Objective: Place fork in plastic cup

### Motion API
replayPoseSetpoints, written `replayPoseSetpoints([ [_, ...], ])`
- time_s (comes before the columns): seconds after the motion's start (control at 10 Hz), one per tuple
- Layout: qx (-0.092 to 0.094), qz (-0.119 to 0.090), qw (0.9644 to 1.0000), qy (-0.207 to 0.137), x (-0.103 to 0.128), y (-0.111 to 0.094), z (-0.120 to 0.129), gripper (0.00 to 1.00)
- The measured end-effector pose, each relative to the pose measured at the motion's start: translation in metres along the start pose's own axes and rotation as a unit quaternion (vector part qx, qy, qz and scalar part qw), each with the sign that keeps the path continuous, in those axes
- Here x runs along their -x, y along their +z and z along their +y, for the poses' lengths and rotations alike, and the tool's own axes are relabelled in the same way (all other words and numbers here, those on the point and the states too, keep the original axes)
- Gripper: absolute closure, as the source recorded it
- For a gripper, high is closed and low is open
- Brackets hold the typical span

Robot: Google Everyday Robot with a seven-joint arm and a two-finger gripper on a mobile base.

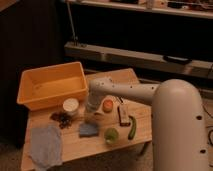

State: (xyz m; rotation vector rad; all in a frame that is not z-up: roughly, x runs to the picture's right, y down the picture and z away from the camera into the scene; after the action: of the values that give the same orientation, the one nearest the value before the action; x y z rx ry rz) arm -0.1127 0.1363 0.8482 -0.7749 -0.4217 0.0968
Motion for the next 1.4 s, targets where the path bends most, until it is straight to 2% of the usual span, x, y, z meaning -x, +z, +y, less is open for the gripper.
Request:
replayPoseSetpoints([
  [0.1, 0.001, -0.005, 1.0000, 0.002, -0.004, -0.017, -0.005, 1.00],
  [0.4, -0.001, -0.018, 0.9998, 0.004, -0.009, -0.042, -0.006, 1.00],
  [0.8, 0.007, -0.032, 0.9991, 0.028, -0.041, -0.071, 0.022, 1.00],
  [0.9, 0.006, -0.039, 0.9985, 0.039, -0.048, -0.080, 0.028, 1.00],
  [1.1, 0.001, -0.059, 0.9968, 0.054, -0.049, -0.103, 0.038, 1.00],
  [1.3, -0.002, -0.054, 0.9967, 0.061, -0.053, -0.118, 0.046, 1.00],
  [1.4, 0.002, -0.040, 0.9970, 0.066, -0.059, -0.120, 0.055, 1.00],
])
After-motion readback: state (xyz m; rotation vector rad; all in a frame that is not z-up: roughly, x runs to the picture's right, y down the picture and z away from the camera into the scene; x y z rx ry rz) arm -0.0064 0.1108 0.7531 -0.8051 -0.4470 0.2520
